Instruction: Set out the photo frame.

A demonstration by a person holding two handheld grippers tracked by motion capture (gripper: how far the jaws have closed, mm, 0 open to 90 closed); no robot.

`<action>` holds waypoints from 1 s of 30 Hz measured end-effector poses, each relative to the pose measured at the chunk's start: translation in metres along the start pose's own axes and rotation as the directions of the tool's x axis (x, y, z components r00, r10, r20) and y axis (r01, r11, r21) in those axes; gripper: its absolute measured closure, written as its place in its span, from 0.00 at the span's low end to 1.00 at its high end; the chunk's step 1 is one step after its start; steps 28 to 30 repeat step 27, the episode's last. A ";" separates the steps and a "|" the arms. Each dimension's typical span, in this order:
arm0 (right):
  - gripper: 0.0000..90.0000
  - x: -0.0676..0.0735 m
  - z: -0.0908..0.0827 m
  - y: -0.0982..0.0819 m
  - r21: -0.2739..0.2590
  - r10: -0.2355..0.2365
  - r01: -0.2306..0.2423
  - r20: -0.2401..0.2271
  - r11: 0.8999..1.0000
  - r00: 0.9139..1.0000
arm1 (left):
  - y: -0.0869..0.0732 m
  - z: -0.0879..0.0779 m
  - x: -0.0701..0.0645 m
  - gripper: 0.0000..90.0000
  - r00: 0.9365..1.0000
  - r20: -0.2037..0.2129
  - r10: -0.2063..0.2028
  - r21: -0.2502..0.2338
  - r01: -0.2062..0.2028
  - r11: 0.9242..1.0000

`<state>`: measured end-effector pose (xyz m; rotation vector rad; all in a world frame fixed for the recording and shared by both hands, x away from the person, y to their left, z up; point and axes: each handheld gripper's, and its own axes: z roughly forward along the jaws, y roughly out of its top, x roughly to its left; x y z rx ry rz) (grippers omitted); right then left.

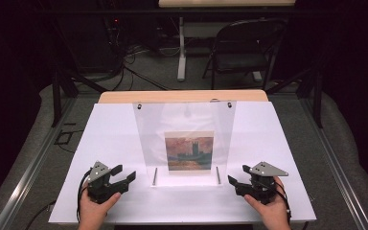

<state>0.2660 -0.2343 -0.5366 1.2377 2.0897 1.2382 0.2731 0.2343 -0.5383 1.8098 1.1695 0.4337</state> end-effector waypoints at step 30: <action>0.32 -0.013 0.003 -0.006 0.057 0.090 -0.089 -0.013 0.994 0.996 | -0.002 0.009 0.000 0.34 1.000 0.002 -0.006 0.068 0.006 0.998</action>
